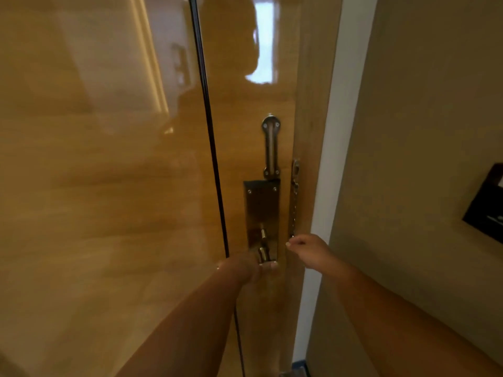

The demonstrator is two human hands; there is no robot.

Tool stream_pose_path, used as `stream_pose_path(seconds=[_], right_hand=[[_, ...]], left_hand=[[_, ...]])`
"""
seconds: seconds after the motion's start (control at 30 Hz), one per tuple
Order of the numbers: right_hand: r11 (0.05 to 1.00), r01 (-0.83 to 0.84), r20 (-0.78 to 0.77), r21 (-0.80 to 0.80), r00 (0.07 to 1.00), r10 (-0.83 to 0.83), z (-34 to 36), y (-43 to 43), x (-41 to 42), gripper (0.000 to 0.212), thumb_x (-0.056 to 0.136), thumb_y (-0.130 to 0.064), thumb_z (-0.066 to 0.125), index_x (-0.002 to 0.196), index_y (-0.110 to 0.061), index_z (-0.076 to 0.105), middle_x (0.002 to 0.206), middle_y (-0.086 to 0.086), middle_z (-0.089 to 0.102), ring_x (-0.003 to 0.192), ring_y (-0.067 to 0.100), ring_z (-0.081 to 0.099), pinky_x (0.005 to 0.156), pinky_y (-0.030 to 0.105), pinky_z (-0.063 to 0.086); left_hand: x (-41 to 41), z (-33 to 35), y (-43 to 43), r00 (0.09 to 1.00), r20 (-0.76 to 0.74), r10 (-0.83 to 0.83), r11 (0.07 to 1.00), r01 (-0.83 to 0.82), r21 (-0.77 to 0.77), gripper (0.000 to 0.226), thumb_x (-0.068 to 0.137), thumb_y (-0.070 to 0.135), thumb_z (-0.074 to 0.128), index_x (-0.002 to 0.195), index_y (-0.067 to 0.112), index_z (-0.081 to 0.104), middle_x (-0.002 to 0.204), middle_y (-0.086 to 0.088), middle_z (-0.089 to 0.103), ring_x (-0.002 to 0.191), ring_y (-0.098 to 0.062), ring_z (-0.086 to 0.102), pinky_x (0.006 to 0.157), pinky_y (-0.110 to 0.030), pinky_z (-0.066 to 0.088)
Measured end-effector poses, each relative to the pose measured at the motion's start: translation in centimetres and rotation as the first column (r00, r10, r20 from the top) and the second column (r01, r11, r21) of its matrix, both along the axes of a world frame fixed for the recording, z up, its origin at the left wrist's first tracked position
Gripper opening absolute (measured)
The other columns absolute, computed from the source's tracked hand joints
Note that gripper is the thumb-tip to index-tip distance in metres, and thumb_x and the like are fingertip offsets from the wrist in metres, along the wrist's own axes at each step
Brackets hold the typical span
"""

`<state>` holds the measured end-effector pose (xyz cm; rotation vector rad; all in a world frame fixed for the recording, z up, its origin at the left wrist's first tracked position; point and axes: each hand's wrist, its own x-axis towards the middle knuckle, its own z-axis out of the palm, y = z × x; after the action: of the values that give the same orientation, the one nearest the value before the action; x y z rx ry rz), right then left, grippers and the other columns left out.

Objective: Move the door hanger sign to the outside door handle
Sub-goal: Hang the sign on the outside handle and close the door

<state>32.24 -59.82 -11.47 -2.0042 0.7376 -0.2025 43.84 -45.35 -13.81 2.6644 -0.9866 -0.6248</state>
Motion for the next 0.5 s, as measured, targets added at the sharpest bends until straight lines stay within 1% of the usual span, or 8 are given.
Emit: stream_pose_path(seconds=[0.07, 0.13, 0.2, 0.27, 0.37, 0.43, 0.5], right_hand=[[0.999, -0.01, -0.008, 0.033, 1.0, 0.01, 0.7, -0.5, 0.9, 0.019, 0.087, -0.035, 0.055, 0.099, -0.025, 0.066, 0.083, -0.008, 0.058, 0.075, 0.01, 0.055, 0.063, 0.025, 0.045], [0.998, 0.002, -0.003, 0.064, 1.0, -0.002, 0.9, -0.9, 1.4, 0.012, 0.086, -0.033, 0.056, 0.09, -0.03, 0.068, 0.078, -0.004, 0.06, 0.07, 0.014, 0.057, 0.053, 0.023, 0.043], [0.997, 0.022, -0.014, 0.075, 1.0, -0.021, 0.8, -1.3, 1.5, 0.01, 0.084, -0.033, 0.057, 0.081, -0.034, 0.067, 0.079, -0.001, 0.063, 0.068, 0.015, 0.058, 0.052, 0.023, 0.044], [0.995, 0.05, -0.032, 0.087, 0.998, -0.047, 0.4, -1.7, 1.4, 0.01, 0.084, -0.032, 0.058, 0.078, -0.033, 0.067, 0.078, -0.001, 0.063, 0.065, 0.013, 0.057, 0.051, 0.021, 0.045], [0.985, 0.11, -0.049, 0.132, 0.993, -0.104, -0.2, -2.6, 1.2, 0.011, 0.084, -0.028, 0.061, 0.074, -0.03, 0.066, 0.072, -0.002, 0.061, 0.057, 0.01, 0.055, 0.044, 0.016, 0.042], [0.981, 0.125, -0.074, 0.149, 0.991, -0.115, -0.5, -3.1, 1.1, 0.01, 0.084, -0.029, 0.06, 0.076, -0.03, 0.065, 0.071, -0.002, 0.06, 0.059, 0.011, 0.054, 0.05, 0.019, 0.041], [0.975, 0.143, -0.094, 0.169, 0.987, -0.128, -0.8, -3.4, 1.0, 0.008, 0.084, -0.03, 0.06, 0.077, -0.03, 0.064, 0.073, -0.002, 0.06, 0.064, 0.013, 0.054, 0.057, 0.023, 0.042]], left_hand=[[1.2, -0.3, -0.6, 1.0, -0.018, 0.007, 1.0, -0.006, 0.008, 0.082, 0.075, 0.077, 0.04, 0.125, 0.014, 0.052, 0.133, -0.019, 0.054, 0.122, -0.036, 0.049, 0.104, -0.057, 0.035], [2.2, -0.7, -1.2, 1.0, -0.012, 0.019, 1.0, -0.019, 0.015, 0.085, 0.074, 0.08, 0.036, 0.128, 0.016, 0.051, 0.136, -0.018, 0.052, 0.125, -0.037, 0.047, 0.105, -0.058, 0.032], [3.2, -1.1, -1.9, 0.999, 0.02, 0.027, 0.999, -0.028, 0.019, 0.088, 0.072, 0.082, 0.034, 0.128, 0.016, 0.051, 0.135, -0.017, 0.053, 0.124, -0.036, 0.048, 0.105, -0.059, 0.032], [4.1, -1.5, -2.5, 0.998, 0.045, 0.035, 0.999, -0.035, 0.0, 0.088, 0.071, 0.083, 0.034, 0.128, 0.018, 0.05, 0.133, -0.014, 0.055, 0.123, -0.034, 0.049, 0.105, -0.06, 0.031], [5.1, -2.0, -3.2, 0.997, 0.06, 0.041, 0.998, -0.038, -0.055, 0.081, 0.073, 0.08, 0.036, 0.125, 0.019, 0.051, 0.128, -0.011, 0.059, 0.118, -0.031, 0.052, 0.104, -0.059, 0.033], [5.4, -2.0, -3.4, 0.993, 0.113, 0.042, 0.998, -0.036, -0.049, 0.078, 0.075, 0.079, 0.033, 0.122, 0.02, 0.052, 0.124, -0.008, 0.061, 0.116, -0.029, 0.053, 0.105, -0.061, 0.028], [5.8, -2.0, -3.7, 0.991, 0.132, 0.034, 0.999, -0.029, -0.038, 0.078, 0.075, 0.08, 0.03, 0.119, 0.021, 0.053, 0.12, -0.007, 0.062, 0.113, -0.028, 0.054, 0.104, -0.064, 0.025]])
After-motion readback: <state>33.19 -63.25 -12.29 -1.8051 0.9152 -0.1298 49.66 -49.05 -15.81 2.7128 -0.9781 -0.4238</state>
